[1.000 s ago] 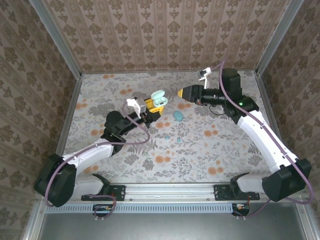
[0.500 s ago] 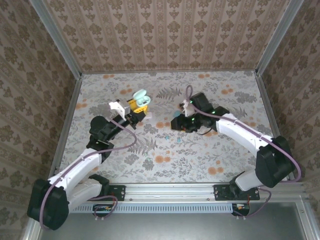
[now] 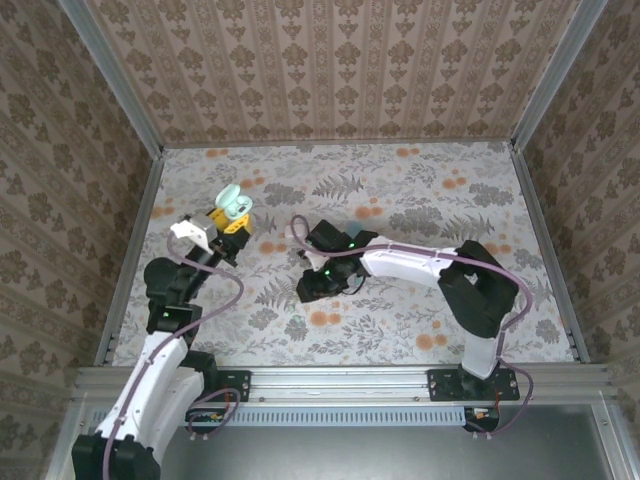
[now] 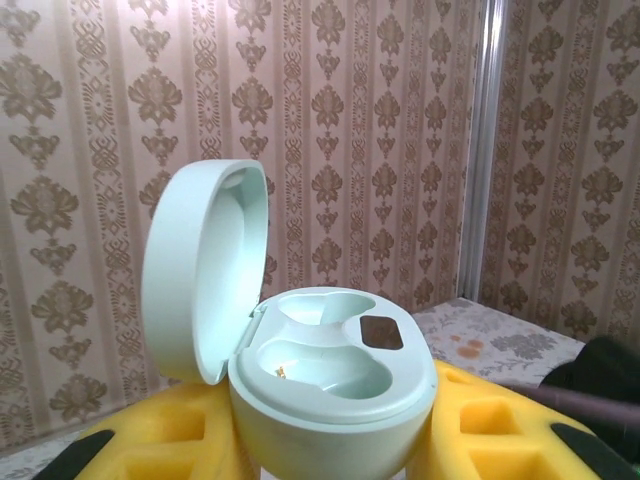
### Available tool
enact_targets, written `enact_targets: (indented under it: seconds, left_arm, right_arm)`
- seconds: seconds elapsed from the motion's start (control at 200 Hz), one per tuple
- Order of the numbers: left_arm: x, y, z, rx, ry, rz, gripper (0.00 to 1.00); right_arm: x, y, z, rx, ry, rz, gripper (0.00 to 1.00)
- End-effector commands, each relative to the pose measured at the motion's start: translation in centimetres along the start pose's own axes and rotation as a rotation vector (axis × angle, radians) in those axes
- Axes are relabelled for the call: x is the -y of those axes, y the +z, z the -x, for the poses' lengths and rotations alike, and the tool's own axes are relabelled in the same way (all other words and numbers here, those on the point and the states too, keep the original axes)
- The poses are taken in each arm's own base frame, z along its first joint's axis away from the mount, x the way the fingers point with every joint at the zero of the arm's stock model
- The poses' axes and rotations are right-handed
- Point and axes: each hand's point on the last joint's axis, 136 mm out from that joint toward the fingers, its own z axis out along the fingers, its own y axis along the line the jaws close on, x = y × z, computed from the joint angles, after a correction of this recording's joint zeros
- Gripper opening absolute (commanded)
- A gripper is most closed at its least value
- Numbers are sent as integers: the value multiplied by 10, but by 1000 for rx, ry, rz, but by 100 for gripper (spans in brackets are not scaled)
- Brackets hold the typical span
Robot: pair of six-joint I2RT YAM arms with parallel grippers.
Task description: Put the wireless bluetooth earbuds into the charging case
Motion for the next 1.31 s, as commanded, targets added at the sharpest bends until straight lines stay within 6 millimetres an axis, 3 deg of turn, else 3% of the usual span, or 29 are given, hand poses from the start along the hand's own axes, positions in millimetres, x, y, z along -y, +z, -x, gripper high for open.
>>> enact_targets:
  seconds: [0.0, 0.5, 1.3]
  left_arm:
    - [-2, -9, -10, -34, -20, 27, 27]
    - [-2, -17, -2, -10, -9, 48, 27]
    - [0, -16, 8, 3, -9, 43, 27]
  right_arm:
    - [-2, 9, -7, -64, -87, -64, 37]
    - [-8, 43, -19, -197, -223, -172, 35]
    - [-2, 57, -23, -260, -267, -246, 30]
